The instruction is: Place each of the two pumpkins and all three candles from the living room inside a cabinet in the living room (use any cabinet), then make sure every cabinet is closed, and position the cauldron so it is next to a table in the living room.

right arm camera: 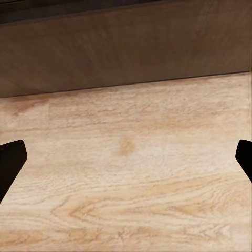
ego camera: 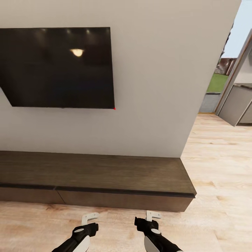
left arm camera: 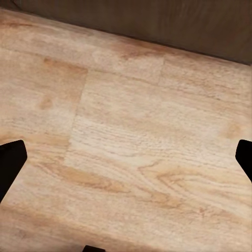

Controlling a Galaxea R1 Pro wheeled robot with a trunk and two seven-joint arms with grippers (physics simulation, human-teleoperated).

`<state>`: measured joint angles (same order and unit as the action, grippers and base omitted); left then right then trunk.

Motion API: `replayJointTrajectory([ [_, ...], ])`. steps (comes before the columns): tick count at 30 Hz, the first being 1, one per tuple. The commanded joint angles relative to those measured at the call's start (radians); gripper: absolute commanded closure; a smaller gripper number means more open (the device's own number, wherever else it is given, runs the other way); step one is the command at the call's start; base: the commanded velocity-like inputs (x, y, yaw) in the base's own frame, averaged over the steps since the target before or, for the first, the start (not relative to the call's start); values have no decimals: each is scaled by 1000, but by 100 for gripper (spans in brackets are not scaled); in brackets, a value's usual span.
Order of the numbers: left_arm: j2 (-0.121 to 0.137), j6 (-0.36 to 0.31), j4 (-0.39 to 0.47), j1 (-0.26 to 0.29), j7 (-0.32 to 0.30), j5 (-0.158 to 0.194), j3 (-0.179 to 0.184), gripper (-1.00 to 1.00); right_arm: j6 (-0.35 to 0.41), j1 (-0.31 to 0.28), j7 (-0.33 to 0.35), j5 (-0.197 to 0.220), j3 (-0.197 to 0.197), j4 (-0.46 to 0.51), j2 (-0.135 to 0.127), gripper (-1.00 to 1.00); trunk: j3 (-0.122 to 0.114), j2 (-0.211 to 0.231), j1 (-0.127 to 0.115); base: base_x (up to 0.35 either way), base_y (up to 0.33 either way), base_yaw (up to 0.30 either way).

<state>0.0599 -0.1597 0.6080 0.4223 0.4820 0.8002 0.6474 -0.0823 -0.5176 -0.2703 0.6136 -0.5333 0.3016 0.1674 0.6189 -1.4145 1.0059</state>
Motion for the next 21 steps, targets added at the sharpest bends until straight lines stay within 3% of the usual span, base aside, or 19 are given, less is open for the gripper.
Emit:
replayJointTrajectory([
  [1, 2, -3, 2, 1, 9, 5, 8, -100, -5, -1, -5, 11, -8, 0, 0, -100, 1, -1, 0, 0, 0, 0],
  [8, 2, -3, 2, 1, 9, 5, 8, -100, -6, 0, -6, 11, -8, -1, 0, -100, 1, -1, 0, 0, 0, 43],
  [21, 3, -3, 2, 1, 9, 5, 8, -100, -7, 2, -7, 11, -10, -7, 2, -100, 1, -1, 0, 0, 0, 271],
])
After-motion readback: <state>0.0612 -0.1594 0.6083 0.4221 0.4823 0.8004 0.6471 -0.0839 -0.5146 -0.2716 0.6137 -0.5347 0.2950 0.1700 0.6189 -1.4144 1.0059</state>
